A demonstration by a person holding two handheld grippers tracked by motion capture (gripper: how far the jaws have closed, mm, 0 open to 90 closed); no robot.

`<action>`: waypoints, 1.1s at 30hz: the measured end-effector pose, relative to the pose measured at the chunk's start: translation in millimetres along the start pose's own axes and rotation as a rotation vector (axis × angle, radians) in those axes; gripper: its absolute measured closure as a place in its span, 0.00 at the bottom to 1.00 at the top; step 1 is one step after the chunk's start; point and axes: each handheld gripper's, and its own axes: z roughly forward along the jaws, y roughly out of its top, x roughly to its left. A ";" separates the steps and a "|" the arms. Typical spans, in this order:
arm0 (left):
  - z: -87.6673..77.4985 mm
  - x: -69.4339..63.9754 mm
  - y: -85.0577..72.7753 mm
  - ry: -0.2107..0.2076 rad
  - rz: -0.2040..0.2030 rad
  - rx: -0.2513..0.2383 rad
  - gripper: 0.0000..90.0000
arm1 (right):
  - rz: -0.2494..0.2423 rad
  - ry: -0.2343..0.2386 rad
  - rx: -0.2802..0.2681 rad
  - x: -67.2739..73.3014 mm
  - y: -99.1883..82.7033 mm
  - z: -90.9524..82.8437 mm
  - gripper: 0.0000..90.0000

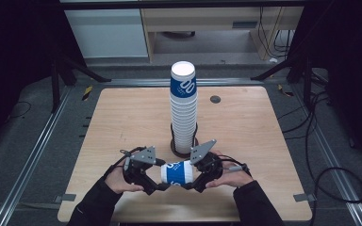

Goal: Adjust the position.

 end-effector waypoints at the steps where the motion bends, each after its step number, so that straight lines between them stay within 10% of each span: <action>1: 2.1 -1.1 0.6 -0.003 0.005 0.011 0.15 | 0.000 0.003 0.003 0.7 0.5 0.8 0.17; 19: 7.9 -3.5 0.3 -0.032 0.013 0.027 0.29 | -0.026 0.033 0.012 6.1 3.0 5.6 0.15; 33: -21.1 11.8 -8.0 0.022 -0.051 -0.107 0.29 | 0.058 -0.036 -0.170 -5.1 2.3 -30.4 0.08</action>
